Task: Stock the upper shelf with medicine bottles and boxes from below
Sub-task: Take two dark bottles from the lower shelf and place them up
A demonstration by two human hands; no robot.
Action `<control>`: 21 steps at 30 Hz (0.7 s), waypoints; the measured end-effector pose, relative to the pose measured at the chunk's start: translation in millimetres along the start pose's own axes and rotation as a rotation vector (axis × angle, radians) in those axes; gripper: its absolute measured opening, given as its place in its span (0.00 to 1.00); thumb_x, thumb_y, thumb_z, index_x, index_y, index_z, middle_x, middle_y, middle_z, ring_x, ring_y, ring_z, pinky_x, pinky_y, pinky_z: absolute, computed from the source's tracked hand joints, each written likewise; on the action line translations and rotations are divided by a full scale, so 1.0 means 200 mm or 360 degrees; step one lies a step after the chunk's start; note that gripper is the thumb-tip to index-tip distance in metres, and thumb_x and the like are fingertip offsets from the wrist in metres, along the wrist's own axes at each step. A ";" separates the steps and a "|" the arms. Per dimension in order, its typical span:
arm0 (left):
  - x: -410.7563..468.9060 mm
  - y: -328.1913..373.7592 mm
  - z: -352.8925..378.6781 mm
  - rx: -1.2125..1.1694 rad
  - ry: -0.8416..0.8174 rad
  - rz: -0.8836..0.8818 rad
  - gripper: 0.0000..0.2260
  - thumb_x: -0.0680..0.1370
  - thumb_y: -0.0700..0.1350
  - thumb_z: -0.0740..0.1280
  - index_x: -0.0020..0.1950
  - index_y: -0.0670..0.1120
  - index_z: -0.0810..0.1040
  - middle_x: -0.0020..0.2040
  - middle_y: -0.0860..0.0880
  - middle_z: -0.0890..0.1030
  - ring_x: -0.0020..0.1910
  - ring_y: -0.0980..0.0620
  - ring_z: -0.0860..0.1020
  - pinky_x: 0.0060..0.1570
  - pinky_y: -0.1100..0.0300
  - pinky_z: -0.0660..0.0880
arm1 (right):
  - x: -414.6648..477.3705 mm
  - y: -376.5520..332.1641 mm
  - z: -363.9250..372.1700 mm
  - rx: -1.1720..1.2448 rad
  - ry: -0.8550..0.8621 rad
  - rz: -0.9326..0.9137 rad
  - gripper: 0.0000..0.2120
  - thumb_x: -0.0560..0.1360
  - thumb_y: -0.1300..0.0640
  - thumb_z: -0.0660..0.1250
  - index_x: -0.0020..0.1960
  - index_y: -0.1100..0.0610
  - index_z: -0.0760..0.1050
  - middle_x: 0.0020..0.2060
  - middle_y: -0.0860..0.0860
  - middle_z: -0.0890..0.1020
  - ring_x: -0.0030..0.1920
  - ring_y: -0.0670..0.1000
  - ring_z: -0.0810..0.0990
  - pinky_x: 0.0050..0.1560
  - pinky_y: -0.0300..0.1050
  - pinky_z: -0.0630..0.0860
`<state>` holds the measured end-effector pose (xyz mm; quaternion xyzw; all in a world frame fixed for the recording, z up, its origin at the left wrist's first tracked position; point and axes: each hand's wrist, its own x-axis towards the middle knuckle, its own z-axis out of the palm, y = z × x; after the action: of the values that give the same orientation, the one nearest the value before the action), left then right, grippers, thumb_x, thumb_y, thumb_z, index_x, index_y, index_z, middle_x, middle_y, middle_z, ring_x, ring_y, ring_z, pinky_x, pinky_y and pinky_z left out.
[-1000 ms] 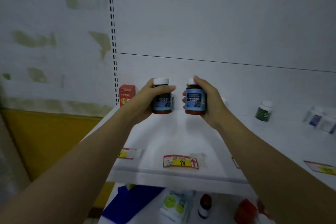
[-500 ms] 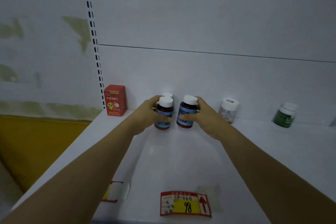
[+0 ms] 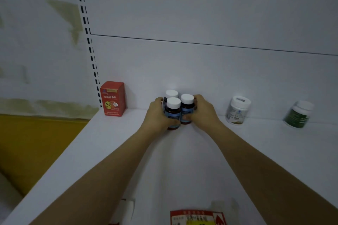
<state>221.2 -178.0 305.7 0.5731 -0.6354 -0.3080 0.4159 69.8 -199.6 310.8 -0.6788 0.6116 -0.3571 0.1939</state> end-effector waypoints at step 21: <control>0.03 0.02 0.04 0.0465 -0.0029 -0.0158 0.32 0.57 0.50 0.77 0.56 0.43 0.71 0.55 0.44 0.74 0.53 0.45 0.76 0.50 0.52 0.77 | 0.04 -0.01 0.05 -0.0200 0.0003 0.0196 0.29 0.67 0.56 0.76 0.60 0.66 0.65 0.57 0.61 0.76 0.57 0.60 0.77 0.51 0.48 0.73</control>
<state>211.7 -184.7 307.1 0.6555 -0.6481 -0.2376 0.3064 78.3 -208.6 307.3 -0.6504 0.6735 -0.3062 0.1719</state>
